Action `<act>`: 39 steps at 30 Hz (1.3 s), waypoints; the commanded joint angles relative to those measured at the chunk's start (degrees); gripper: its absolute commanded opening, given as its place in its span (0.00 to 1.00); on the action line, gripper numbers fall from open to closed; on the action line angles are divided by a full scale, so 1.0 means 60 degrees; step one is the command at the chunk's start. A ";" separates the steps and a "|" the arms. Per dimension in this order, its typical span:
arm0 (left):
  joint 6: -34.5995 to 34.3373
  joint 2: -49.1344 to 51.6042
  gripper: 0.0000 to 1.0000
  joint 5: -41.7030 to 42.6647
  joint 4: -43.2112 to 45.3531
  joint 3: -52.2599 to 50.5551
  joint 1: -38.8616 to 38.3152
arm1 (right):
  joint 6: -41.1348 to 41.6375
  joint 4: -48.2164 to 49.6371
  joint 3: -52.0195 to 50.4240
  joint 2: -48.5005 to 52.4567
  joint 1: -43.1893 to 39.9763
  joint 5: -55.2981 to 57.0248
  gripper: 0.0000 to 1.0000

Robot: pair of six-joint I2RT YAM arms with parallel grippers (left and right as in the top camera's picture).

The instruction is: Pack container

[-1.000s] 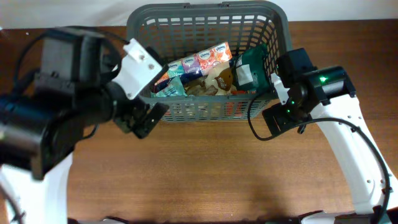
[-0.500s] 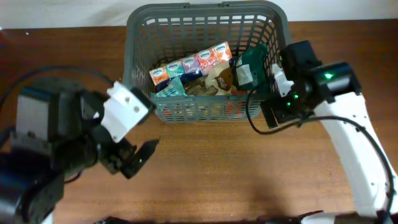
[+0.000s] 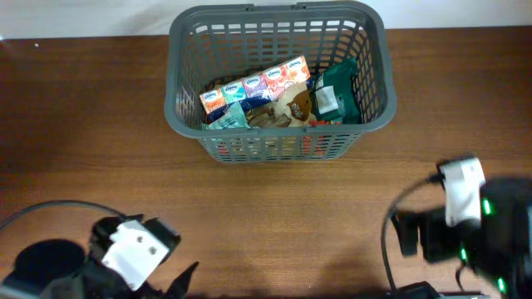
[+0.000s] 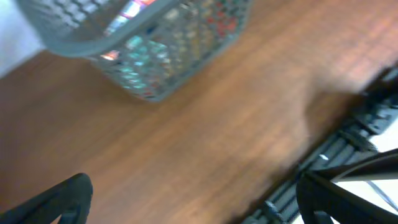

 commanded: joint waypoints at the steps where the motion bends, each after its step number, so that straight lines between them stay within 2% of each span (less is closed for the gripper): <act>1: -0.0255 -0.0117 0.99 0.1264 0.0255 -0.0656 0.0022 | 0.0685 -0.0120 -0.1053 -0.1169 -0.0055 -0.0262 0.99; 5: -0.0291 -0.0117 0.99 0.1268 0.0667 -0.1045 0.0022 | 0.0914 -0.0178 -0.1825 -0.2605 -0.0055 -0.0375 0.99; 9: -0.0463 -0.0117 0.99 0.1249 0.1100 -0.1053 0.0022 | 0.0914 -0.0186 -0.1912 -0.3268 -0.0055 -0.0510 0.99; 31: -0.0459 -0.0244 0.99 0.1239 0.1137 -0.1053 0.0051 | 0.0911 -0.0182 -0.1920 -0.3373 -0.0055 -0.0506 0.99; 36: -0.0317 -0.1231 0.99 0.0732 0.1169 -0.1348 0.0739 | 0.0911 -0.0182 -0.1920 -0.3373 -0.0055 -0.0506 0.99; 39: -0.0211 -0.2524 0.99 0.0765 0.2284 -0.2590 0.1344 | 0.0911 -0.0182 -0.1920 -0.3373 -0.0055 -0.0506 0.99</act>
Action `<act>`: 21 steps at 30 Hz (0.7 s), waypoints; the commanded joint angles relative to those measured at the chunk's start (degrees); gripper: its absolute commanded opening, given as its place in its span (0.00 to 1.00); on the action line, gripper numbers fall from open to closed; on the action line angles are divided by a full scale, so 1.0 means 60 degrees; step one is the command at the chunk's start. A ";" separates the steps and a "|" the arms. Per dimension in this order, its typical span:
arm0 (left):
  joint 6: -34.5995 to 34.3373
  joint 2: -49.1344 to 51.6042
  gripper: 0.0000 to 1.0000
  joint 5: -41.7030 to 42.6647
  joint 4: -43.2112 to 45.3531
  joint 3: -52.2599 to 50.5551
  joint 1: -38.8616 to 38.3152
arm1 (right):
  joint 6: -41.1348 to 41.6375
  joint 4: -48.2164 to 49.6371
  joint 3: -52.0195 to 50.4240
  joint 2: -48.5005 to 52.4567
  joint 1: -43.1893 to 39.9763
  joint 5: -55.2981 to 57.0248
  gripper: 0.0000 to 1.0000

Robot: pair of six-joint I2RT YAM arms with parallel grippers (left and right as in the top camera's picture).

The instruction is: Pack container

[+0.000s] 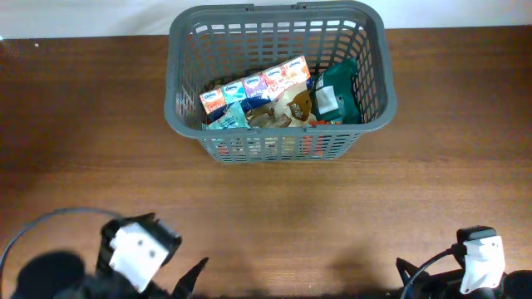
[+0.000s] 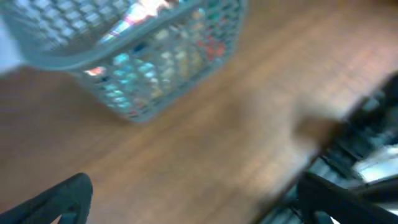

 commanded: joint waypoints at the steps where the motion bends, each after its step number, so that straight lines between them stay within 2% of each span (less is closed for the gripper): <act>1: 0.0120 -0.1402 0.99 -0.0095 0.0874 -0.1377 0.0627 | 0.0109 0.0033 -0.0055 -0.0022 -0.0055 -0.0084 0.99; 6: -0.0168 -0.3428 0.99 0.0404 0.2987 -0.4579 0.1428 | 0.0109 0.0033 -0.0055 -0.0022 -0.0055 -0.0084 0.99; 10: -0.0914 -0.4011 0.99 0.0714 0.4390 -0.6451 0.1545 | 0.0109 0.0033 -0.0055 -0.0022 -0.0055 -0.0084 0.99; 14: -0.0947 -0.4178 0.99 0.1217 0.5584 -0.7745 0.1545 | 0.0109 0.0033 -0.0055 -0.0022 -0.0055 -0.0084 0.99; 21: -0.0947 -0.4849 0.99 0.1173 0.6947 -0.9486 0.1548 | 0.0109 0.0033 -0.0055 -0.0022 -0.0055 -0.0084 0.99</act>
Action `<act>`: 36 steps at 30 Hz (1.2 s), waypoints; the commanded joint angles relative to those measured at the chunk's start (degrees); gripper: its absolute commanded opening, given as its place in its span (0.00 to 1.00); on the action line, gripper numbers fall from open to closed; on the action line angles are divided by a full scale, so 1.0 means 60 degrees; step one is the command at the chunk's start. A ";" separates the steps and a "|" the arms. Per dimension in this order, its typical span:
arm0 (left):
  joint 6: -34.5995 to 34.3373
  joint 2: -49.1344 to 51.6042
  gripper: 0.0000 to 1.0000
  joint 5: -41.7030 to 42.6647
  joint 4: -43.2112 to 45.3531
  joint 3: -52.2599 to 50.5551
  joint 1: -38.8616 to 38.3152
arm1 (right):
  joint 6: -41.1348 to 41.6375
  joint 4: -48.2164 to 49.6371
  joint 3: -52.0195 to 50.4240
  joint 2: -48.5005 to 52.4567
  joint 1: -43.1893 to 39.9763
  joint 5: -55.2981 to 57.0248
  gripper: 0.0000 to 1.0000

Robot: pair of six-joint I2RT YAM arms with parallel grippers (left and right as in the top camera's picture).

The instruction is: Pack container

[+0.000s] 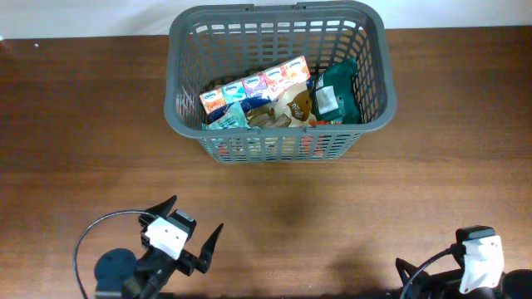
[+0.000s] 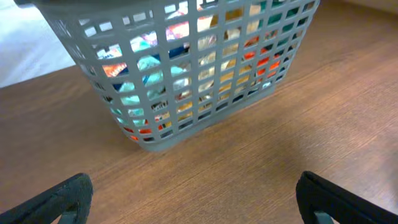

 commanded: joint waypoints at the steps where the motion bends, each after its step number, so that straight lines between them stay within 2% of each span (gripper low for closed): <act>1: -0.0160 -0.0576 0.99 0.0171 0.0357 -0.0739 0.0055 | 0.0109 0.0029 -0.0026 -0.0022 -0.0055 -0.0047 0.99; 6: -0.0157 -0.1220 0.99 0.0051 0.0663 -0.1639 0.0051 | 0.0109 0.0029 -0.0026 -0.0022 -0.0055 -0.0047 0.99; 14: -0.0157 -0.1213 0.99 0.0091 0.0969 -0.2616 0.0051 | 0.0109 0.0029 -0.0026 -0.0022 -0.0055 -0.0047 0.99; 36: -0.0153 -0.1209 0.99 -0.0018 0.1031 -0.2667 0.0051 | 0.0109 0.0029 -0.0026 -0.0022 -0.0055 -0.0047 0.99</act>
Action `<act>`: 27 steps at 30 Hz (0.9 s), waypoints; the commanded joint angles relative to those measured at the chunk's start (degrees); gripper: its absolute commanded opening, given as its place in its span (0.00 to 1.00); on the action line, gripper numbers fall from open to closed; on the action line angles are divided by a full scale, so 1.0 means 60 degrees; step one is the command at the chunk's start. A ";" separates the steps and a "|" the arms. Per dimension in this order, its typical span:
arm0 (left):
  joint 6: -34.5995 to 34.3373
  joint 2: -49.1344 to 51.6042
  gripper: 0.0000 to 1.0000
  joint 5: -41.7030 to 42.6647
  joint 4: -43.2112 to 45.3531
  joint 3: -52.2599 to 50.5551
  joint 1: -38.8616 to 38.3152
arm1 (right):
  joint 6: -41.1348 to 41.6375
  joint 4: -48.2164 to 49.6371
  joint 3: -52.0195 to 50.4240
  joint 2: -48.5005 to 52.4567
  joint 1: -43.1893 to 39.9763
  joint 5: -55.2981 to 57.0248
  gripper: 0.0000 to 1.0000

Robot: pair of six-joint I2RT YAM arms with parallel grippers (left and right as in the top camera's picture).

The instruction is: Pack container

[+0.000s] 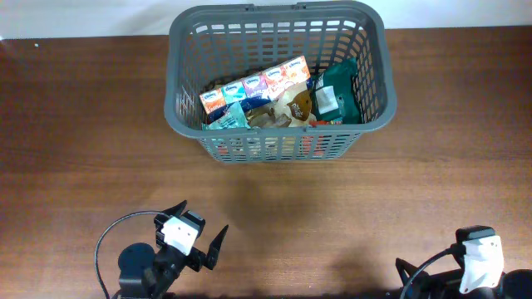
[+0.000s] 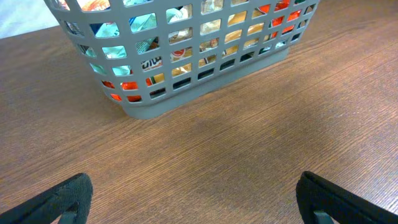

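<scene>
The grey slatted basket (image 1: 183, 116) stands at the back middle of the wooden table, and the left wrist view shows its front wall (image 2: 186, 68). Inside lie a row of small colourful packs (image 1: 253, 85), a brown pouch (image 1: 291, 106) and a dark green package (image 1: 337, 93). My left gripper (image 1: 199, 231) sits at the front left edge, open and empty, pointing toward the basket; its fingertips (image 2: 73, 193) show wide apart over bare wood. Of my right arm only the white wrist block (image 1: 480, 262) shows at the front right corner; its fingers are out of view.
A black cable (image 1: 112, 241) loops beside the left arm's base. Bare wooden tabletop (image 1: 332, 216) stretches between the basket and both arms. A white wall runs behind the basket.
My left gripper has shifted a little right and nearer the front edge, and its camera now looks lower at the basket's front wall. The right arm and basket contents are unchanged.
At first both arms were over the front of the table, the right wrist higher up at the right. The right arm then sat down at the front right corner. The left gripper, open throughout, turned to face the basket and settled near the front left edge.
</scene>
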 commanded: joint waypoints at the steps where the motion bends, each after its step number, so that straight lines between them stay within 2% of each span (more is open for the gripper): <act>1: -0.0087 -0.0098 0.99 0.0000 0.0036 -0.0058 0.0051 | 0.0109 0.0036 -0.0026 -0.0022 -0.0055 -0.0047 0.99; 15: -0.0087 -0.0098 0.99 0.0000 0.0036 -0.0058 0.0051 | 0.0073 0.0444 -0.0157 -0.0044 -0.0051 0.0448 0.99; 18: -0.0087 -0.0098 0.99 0.0004 0.0036 -0.0058 0.0051 | -0.0036 0.1818 -0.0903 -0.0342 -0.0004 0.0051 0.99; 23: -0.0087 -0.0098 0.99 0.0000 0.0036 -0.0058 0.0051 | -0.1668 0.5206 -0.3530 -0.1537 0.0725 -0.1457 0.99; 27: -0.0087 -0.0098 0.99 0.0000 0.0036 -0.0058 0.0051 | -0.1840 0.7249 -0.5872 -0.2550 0.1209 -0.1475 0.99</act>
